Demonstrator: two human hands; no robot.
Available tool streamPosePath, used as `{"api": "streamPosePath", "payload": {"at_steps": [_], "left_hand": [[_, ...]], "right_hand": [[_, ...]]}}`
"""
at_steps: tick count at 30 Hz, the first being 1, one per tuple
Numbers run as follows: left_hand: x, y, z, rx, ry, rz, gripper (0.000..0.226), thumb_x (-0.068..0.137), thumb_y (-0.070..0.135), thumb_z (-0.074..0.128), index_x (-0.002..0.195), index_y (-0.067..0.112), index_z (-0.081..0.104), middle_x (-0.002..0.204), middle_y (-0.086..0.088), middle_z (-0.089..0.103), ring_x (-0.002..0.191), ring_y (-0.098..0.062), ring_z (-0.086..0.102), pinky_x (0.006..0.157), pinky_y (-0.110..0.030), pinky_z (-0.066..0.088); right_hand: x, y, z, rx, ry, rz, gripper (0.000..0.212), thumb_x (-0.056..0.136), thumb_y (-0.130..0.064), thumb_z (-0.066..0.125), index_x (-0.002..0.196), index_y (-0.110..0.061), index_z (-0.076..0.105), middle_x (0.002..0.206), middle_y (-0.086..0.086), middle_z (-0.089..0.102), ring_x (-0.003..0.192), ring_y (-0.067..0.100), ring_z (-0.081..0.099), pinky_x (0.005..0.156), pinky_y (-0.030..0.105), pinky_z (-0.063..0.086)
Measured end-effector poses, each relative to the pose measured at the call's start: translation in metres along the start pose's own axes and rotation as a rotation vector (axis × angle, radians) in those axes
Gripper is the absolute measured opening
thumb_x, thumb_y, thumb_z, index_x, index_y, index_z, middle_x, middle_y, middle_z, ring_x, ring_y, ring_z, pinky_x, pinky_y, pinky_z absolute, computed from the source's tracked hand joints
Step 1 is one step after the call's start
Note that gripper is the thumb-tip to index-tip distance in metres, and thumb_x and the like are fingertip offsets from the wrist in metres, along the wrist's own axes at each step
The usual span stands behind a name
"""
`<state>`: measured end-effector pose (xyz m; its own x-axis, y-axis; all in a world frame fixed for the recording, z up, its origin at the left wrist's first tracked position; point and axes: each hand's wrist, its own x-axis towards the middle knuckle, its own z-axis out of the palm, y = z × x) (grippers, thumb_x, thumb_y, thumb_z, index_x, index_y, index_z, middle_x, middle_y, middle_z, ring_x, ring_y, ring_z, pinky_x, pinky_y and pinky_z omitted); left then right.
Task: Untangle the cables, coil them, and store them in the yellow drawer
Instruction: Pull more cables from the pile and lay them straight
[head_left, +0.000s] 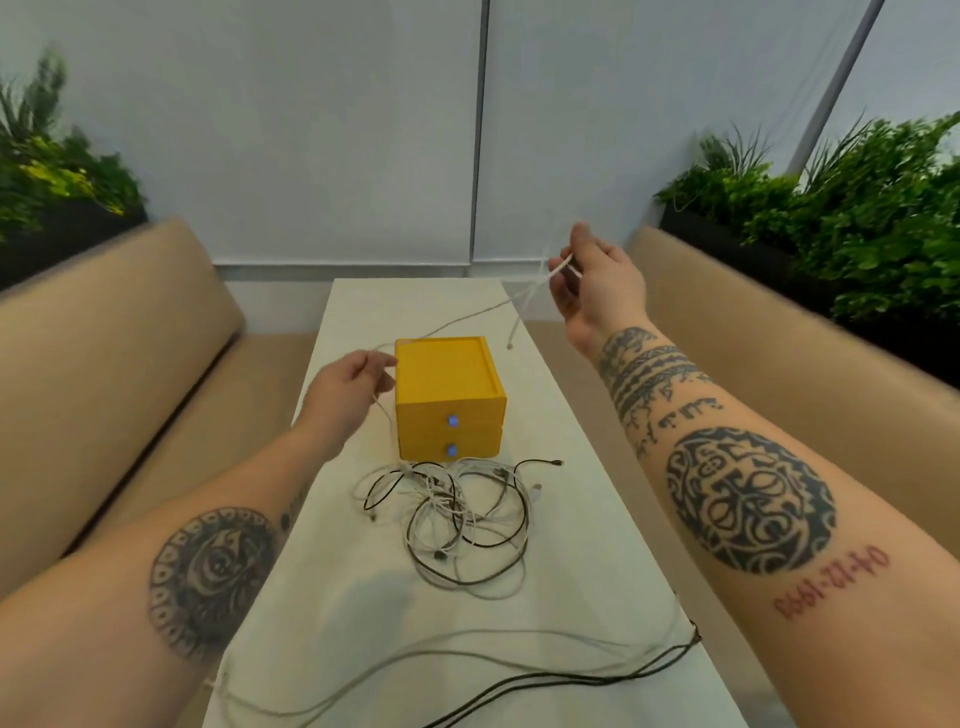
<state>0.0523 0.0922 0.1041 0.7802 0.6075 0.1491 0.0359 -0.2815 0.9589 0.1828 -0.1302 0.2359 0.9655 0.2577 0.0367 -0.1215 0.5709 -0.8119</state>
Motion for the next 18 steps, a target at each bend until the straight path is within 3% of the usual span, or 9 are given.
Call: {"api": "streamPosePath", "payload": {"at_steps": [4,6,8,11,13,15,18], "left_hand": [[0.013,0.049,-0.004,-0.167,0.023,0.086,0.022,0.105,0.03,0.05,0.102,0.024,0.071,0.072,-0.001,0.058,0.069,-0.017,0.059,0.073,-0.035,0.057],[0.018,0.073,-0.004,-0.14,-0.002,0.131,0.021,0.102,0.037,0.054,0.102,0.029,0.074,0.07,0.004,0.052,0.056,-0.011,0.047,0.057,-0.029,0.05],[0.02,0.092,-0.004,-0.048,-0.039,0.176,0.02,0.1,0.041,0.056,0.102,0.035,0.075,0.07,0.007,0.051,0.051,-0.008,0.036,0.047,-0.021,0.036],[0.018,0.109,-0.001,0.086,-0.083,0.21,0.022,0.1,0.044,0.055,0.109,0.034,0.073,0.073,0.006,0.052,0.056,-0.009,0.04,0.052,-0.023,0.034],[0.016,0.115,0.003,0.158,-0.108,0.193,0.023,0.099,0.045,0.056,0.111,0.033,0.072,0.076,0.005,0.055,0.069,-0.012,0.047,0.06,-0.024,0.037],[0.014,0.117,0.007,0.241,-0.135,0.17,0.029,0.099,0.043,0.057,0.12,0.028,0.071,0.078,0.009,0.059,0.075,-0.009,0.053,0.064,-0.021,0.039],[0.013,0.119,0.013,0.348,-0.177,0.16,0.035,0.099,0.04,0.059,0.119,0.015,0.072,0.108,0.008,0.072,0.091,-0.012,0.062,0.074,-0.026,0.042]], "right_hand": [[0.005,0.025,-0.041,-0.14,0.181,0.18,0.019,0.093,-0.022,0.07,0.083,-0.009,0.06,0.067,0.004,0.062,0.05,0.009,0.061,0.047,0.019,0.052],[0.007,0.045,-0.063,-0.299,0.191,0.298,0.023,0.091,-0.025,0.072,0.081,-0.008,0.062,0.069,0.005,0.061,0.043,0.008,0.058,0.042,0.019,0.05],[0.004,0.062,-0.079,-0.438,0.165,0.39,0.026,0.09,-0.029,0.073,0.085,-0.006,0.063,0.073,0.006,0.062,0.043,0.008,0.058,0.041,0.02,0.049],[-0.007,0.072,-0.094,-0.543,0.162,0.455,0.034,0.091,-0.033,0.073,0.106,-0.003,0.066,0.083,0.005,0.067,0.06,0.013,0.065,0.049,0.024,0.053],[-0.012,0.072,-0.096,-0.686,0.165,0.427,0.045,0.097,-0.039,0.061,0.125,-0.003,0.06,0.104,0.009,0.066,0.086,0.024,0.066,0.067,0.035,0.057],[-0.015,0.067,-0.086,-0.941,0.161,0.304,0.056,0.102,-0.046,0.046,0.134,0.0,0.054,0.119,0.016,0.06,0.105,0.032,0.059,0.088,0.042,0.05],[-0.028,0.058,-0.051,-0.953,-0.077,0.012,0.055,0.103,-0.051,0.034,0.132,-0.011,0.058,0.118,-0.001,0.06,0.107,0.017,0.053,0.096,0.034,0.043]]}}
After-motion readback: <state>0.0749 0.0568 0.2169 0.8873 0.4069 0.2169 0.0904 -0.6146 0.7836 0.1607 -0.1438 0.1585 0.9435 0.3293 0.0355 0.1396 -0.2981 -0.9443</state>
